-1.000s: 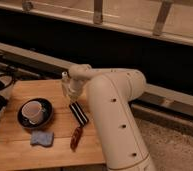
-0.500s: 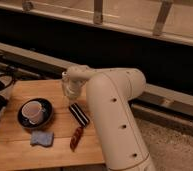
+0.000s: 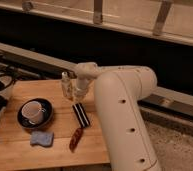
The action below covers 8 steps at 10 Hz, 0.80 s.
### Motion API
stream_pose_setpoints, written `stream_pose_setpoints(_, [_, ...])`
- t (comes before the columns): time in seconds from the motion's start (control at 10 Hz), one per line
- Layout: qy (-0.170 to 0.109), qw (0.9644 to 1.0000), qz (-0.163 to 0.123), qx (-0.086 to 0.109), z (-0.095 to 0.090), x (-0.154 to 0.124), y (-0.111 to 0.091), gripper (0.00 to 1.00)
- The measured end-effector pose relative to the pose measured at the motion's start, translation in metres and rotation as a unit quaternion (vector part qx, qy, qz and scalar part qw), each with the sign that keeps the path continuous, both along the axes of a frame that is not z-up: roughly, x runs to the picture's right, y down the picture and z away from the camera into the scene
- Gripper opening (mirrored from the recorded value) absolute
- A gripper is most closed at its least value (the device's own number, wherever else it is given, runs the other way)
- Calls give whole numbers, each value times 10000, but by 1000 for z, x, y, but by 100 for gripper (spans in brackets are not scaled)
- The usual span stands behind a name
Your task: Push the eraser across the table
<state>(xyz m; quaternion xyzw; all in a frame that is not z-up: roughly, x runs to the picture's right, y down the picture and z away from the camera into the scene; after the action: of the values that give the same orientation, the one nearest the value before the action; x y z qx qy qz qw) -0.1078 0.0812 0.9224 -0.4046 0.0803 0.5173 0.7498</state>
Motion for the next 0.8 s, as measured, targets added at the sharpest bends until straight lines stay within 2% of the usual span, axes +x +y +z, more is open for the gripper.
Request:
stream_pose_setpoints(0.1, [45, 10000, 77, -24, 1, 4, -2, 0])
stream_pose_setpoints(0.3, [149, 9994, 153, -275, 3, 11, 2, 8])
stream_pose_setpoints(0.4, [159, 9994, 107, -284, 1, 10, 4, 9])
stream_pose_setpoints(0.6, [84, 9997, 48, -210, -5, -2, 11, 0])
stream_pose_setpoints(0.8, [110, 9996, 81, -244, -6, 6, 11, 0])
